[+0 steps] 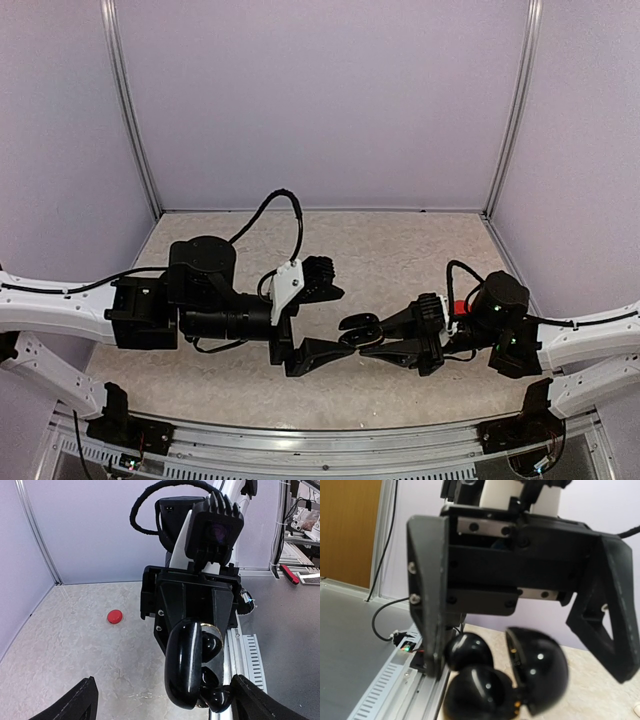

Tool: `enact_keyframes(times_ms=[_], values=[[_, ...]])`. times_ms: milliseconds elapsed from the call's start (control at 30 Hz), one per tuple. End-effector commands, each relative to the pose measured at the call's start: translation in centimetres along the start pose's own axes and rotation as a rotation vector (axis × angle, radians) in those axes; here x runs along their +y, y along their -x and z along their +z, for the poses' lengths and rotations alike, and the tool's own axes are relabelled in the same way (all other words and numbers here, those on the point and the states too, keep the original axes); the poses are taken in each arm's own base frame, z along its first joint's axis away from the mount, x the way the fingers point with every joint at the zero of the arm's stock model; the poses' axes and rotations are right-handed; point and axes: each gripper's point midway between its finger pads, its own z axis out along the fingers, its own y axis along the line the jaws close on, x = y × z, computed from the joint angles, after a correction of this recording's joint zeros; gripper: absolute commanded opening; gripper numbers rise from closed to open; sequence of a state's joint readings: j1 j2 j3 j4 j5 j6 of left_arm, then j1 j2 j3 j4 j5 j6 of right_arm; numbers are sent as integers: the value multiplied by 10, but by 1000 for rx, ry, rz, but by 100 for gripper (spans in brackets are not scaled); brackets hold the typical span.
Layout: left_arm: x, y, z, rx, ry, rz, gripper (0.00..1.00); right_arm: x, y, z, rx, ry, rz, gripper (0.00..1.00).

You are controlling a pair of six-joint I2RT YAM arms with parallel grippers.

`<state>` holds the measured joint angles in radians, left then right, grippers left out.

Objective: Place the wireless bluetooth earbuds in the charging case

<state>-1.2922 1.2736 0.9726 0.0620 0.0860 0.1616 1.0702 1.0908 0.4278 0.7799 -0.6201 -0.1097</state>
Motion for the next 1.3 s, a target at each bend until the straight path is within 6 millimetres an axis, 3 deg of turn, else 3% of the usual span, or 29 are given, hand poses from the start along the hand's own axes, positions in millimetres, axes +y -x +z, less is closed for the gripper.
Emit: enact_keyframes(times_ms=[0, 600, 867, 1267], values=[[10, 19, 3, -56, 46, -11, 89, 2, 19, 6, -53, 26, -29, 0], [17, 16, 12, -60, 26, -111, 89, 6, 17, 8, -46, 39, -32, 0], [-12, 21, 3, -83, -105, -19, 96, 3, 18, 6, -49, 11, -26, 0], [-22, 19, -16, -49, -137, 41, 99, 1, 17, 4, -38, -7, -26, 0]])
